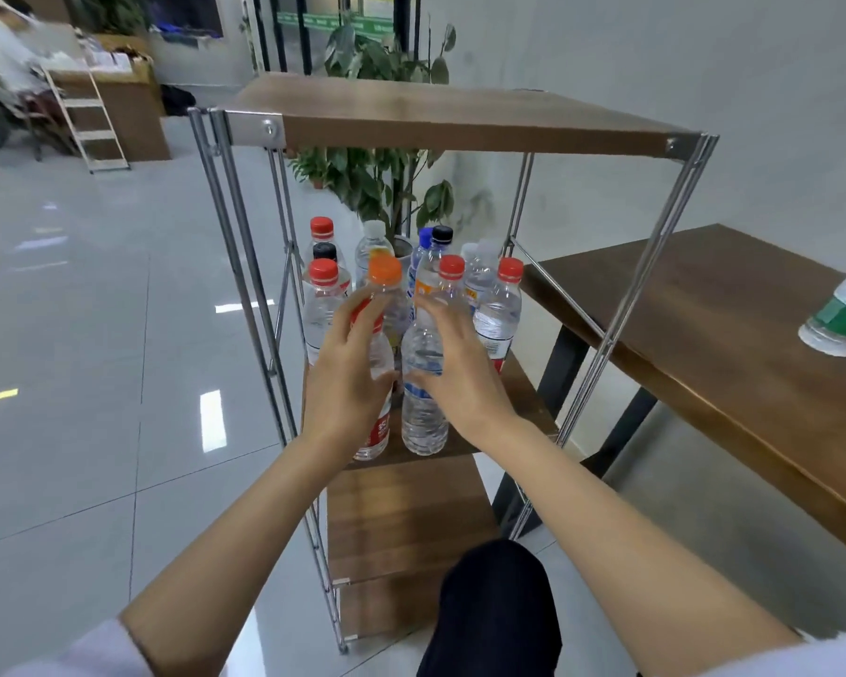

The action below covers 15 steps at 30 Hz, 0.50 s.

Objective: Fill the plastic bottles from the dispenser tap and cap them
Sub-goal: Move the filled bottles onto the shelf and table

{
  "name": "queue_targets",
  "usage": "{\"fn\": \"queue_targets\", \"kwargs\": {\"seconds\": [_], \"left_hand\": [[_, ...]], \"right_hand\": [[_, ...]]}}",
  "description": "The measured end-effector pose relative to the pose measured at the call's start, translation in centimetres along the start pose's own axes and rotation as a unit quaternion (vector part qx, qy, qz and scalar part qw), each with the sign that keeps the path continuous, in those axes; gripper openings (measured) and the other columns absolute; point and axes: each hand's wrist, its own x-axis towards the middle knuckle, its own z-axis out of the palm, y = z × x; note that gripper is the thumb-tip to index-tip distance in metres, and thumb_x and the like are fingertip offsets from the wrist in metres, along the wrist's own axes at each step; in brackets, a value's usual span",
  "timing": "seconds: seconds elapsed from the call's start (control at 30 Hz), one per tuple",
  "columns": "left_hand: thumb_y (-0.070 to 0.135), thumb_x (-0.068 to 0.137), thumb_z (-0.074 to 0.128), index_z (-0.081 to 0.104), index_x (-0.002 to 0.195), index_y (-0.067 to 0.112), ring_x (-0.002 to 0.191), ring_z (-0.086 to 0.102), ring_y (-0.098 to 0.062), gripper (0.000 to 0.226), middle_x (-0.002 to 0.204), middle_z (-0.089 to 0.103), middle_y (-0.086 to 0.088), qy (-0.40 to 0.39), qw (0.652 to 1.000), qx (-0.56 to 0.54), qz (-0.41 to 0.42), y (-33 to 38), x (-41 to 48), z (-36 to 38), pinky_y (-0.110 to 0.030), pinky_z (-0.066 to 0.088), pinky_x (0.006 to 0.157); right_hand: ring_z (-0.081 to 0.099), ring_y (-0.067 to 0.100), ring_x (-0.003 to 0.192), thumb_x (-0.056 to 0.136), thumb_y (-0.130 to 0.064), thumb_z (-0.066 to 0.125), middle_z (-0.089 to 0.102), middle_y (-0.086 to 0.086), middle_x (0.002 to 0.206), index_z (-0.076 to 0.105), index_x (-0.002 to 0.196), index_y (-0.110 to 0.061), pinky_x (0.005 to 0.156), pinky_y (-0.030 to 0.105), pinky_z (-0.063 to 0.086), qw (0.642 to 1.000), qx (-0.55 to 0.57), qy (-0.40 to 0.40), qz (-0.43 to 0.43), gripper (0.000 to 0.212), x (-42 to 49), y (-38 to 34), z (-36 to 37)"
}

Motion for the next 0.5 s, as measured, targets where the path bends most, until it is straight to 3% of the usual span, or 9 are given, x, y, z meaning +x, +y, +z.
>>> {"fn": "queue_targets", "kwargs": {"seconds": [0.1,0.23,0.37,0.43,0.5], "left_hand": [[0.004,0.071,0.086,0.041,0.146,0.021,0.125,0.050,-0.018,0.090,0.152,0.034,0.004,0.008,1.000,-0.005,-0.018,-0.5,0.0,-0.5,-0.030,0.052,0.086],[0.004,0.071,0.087,0.037,0.148,0.020,0.133,0.045,-0.019,0.093,0.154,0.032,0.002,0.002,1.000,0.005,-0.018,-1.2,0.1,-1.0,-0.033,0.051,0.095],[0.001,0.072,0.085,0.037,0.149,0.016,0.134,0.043,-0.018,0.093,0.154,0.031,0.000,-0.007,1.000,0.012,-0.022,-1.7,0.3,-1.5,-0.031,0.047,0.102],[0.000,0.072,0.084,0.035,0.150,0.016,0.134,0.040,-0.015,0.093,0.155,0.029,0.001,-0.014,0.999,0.019,-0.024,-1.8,0.4,-1.6,-0.019,0.038,0.102],[-0.001,0.073,0.084,0.035,0.149,0.015,0.134,0.040,-0.016,0.092,0.155,0.028,0.000,-0.016,0.999,0.025,-0.026,-2.0,0.5,-1.7,-0.016,0.034,0.101]], "right_hand": [[0.034,0.012,0.141,0.085,-0.007,0.076,0.030,-0.005,0.155,0.029,0.148,-0.038,0.104,0.024,0.036,1.000,0.007,-0.012,-0.001,0.085,0.3,0.1,0.9],[0.035,0.008,0.138,0.085,-0.005,0.076,0.032,-0.006,0.153,0.028,0.148,-0.041,0.087,-0.003,0.027,1.000,0.008,-0.015,-0.006,0.087,0.6,0.4,1.9],[0.038,0.010,0.136,0.086,-0.007,0.076,0.033,-0.005,0.151,0.028,0.149,-0.037,0.095,0.010,0.033,1.000,0.008,-0.018,-0.006,0.085,1.0,0.2,2.5],[0.037,0.010,0.138,0.086,-0.007,0.075,0.032,-0.006,0.152,0.028,0.149,-0.037,0.093,0.003,0.028,1.000,0.010,-0.024,-0.009,0.085,1.1,0.0,2.8],[0.035,0.008,0.138,0.086,-0.007,0.075,0.031,-0.006,0.153,0.028,0.149,-0.037,0.084,-0.007,0.025,0.999,0.017,-0.027,-0.011,0.084,1.3,0.0,3.0]]}}
